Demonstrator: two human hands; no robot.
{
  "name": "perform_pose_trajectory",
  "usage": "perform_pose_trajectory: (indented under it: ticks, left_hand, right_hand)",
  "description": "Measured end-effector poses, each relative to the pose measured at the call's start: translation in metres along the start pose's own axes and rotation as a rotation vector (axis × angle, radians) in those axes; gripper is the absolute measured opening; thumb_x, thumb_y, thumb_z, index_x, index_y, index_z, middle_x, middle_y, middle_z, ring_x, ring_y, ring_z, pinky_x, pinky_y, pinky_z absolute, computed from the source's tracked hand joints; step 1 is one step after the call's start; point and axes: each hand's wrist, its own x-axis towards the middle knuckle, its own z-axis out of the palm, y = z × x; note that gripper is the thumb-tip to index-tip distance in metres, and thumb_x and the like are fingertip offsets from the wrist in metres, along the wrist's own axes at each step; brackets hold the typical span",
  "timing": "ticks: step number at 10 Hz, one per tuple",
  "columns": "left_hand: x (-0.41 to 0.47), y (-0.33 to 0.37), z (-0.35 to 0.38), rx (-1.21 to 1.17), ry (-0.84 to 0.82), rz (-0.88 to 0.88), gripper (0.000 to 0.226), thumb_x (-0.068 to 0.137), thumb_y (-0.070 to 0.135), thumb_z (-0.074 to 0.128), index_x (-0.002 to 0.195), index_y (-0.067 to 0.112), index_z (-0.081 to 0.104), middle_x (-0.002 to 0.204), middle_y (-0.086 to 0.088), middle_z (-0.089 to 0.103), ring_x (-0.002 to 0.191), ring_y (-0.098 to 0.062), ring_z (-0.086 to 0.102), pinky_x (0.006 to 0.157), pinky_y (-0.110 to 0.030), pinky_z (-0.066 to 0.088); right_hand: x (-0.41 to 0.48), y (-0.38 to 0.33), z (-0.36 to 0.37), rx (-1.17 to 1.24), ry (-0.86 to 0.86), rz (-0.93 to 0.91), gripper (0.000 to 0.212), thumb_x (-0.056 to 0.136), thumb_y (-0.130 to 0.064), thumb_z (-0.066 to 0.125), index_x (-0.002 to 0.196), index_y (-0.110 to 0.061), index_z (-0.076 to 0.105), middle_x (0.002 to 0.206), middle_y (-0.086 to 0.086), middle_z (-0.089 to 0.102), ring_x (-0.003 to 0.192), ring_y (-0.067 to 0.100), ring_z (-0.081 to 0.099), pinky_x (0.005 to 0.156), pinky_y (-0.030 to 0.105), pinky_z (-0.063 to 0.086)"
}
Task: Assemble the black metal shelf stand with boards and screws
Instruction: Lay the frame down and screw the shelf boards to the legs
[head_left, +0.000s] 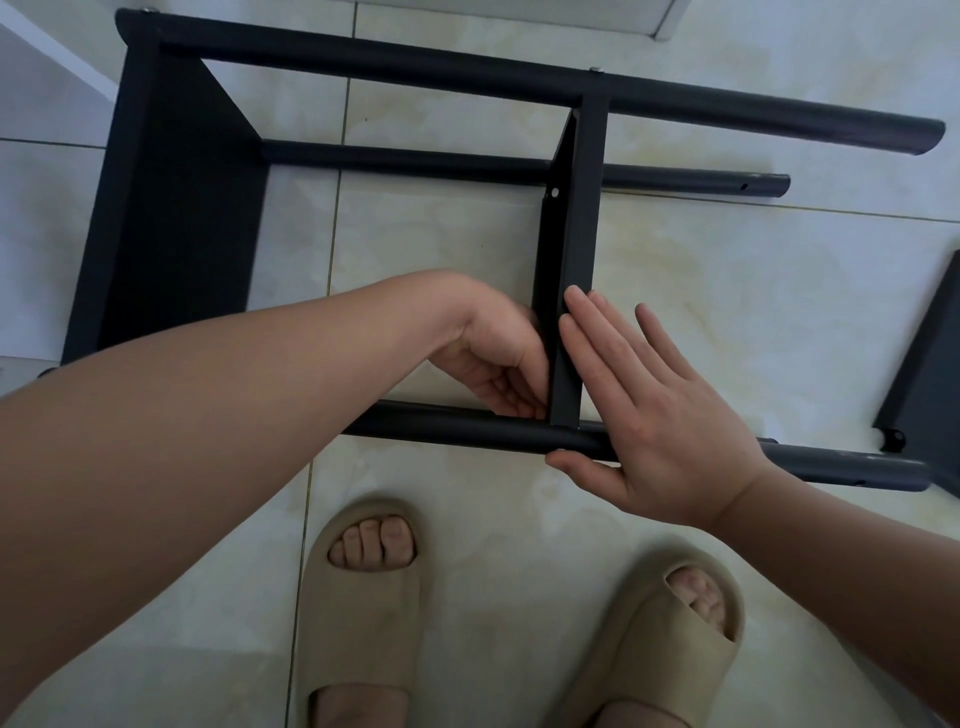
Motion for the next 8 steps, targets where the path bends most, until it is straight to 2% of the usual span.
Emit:
perform_pose_trajectory:
  ticks: [2,6,8]
  left_hand:
    - [-0.0011,-0.0017,0.0005,-0.017,-0.005,0.039,0.018,0.092,-0.005,0.059,0.108,-0.001,0.067,0.101,-0.016,0.067,0.083,-0.019,0.066,0.089,-0.03,0.055]
    - [-0.0032,-0.0069,0.0033,-0.087,-0.012,0.108,0.019,0.091,-0.013,0.053,0.097,-0.001,0.067,0.093,-0.014,0.071,0.082,-0.02,0.071,0.077,-0.025,0.059]
    - [-0.0023,-0.0101,0.0036,-0.113,-0.015,0.135,0.021,0.09,-0.014,0.054,0.099,-0.001,0.067,0.097,-0.015,0.07,0.085,-0.022,0.071,0.081,-0.027,0.059]
  right_hand:
    - [0.0,-0.0003,-0.0006,0.001,-0.004,0.001,0.09,0.099,-0.062,0.041,0.155,0.005,0.025,0.166,0.021,0.016,0.154,0.034,0.016,0.121,0.058,0.024]
    - [0.0002,-0.0008,0.0,-0.001,-0.001,0.004,0.089,0.099,-0.063,0.04,0.155,0.005,0.026,0.166,0.02,0.016,0.155,0.033,0.015,0.122,0.057,0.023]
    - [-0.0003,-0.001,-0.0004,-0.003,-0.005,0.006,0.089,0.099,-0.063,0.041,0.155,0.005,0.025,0.166,0.02,0.016,0.155,0.033,0.015,0.121,0.057,0.023]
